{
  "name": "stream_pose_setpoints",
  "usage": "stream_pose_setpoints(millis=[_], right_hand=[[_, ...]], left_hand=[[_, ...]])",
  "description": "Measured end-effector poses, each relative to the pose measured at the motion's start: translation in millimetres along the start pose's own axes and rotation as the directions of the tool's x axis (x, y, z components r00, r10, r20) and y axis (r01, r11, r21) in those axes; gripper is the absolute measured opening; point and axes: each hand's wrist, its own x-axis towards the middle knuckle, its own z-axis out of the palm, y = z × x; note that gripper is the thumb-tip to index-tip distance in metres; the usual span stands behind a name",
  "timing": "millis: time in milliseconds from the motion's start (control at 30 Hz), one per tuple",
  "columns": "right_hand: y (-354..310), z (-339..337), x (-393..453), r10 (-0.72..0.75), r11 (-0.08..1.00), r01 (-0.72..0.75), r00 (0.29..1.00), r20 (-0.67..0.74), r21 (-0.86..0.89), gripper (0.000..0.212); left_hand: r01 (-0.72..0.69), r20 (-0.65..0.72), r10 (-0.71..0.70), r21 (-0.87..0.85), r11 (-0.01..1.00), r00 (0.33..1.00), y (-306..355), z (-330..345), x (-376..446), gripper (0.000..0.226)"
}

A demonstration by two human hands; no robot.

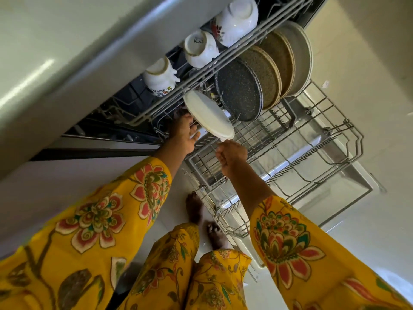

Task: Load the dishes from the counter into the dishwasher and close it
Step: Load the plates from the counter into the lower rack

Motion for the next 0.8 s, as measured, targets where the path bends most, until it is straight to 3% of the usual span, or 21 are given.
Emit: stream_pose_setpoints(millis=[100,200,400,633,733,800], right_hand=[[-1.5,-6.5,-12.7,-0.026,0.997,0.026,1.0,-0.011,0.068,0.029],[-9.3,-13.4,-29.7,-0.005,0.998,0.008,0.999,-0.039,0.059,0.006],[-18.0,-20.9,-62.9,-0.066,0.998,0.066,0.997,-0.042,0.02,0.035],[-15.1,-27.9,-110.3,-0.183,0.977,0.175,0.981,-0.063,-0.119,0.034],[-9.4,-27.6,-137.4,-0.247,0.959,0.24,0.969,-0.031,-0.154,0.033],[-2.9,-24.6,-156.1,-0.275,0.946,0.273,0.961,0.015,-0.175,0.033]], left_hand=[[0.017,0.032,-0.017,0.015,1.0,0.999,-7.4,-9.9,-17.8,0.037],[0.018,0.041,-0.018,-0.018,1.0,0.999,-10.7,-17.8,-40.8,0.036],[-0.024,0.054,0.03,-0.103,0.994,0.998,-11.1,-32.7,-89.2,0.037],[-0.115,0.003,0.12,-0.267,0.957,0.993,-9.4,-61.2,-157.7,0.027],[-0.145,-0.026,0.145,-0.32,0.936,0.989,-9.0,-78.5,-186.0,0.014],[-0.173,-0.061,0.162,-0.343,0.923,0.985,-10.1,-91.9,-203.7,0.019]])
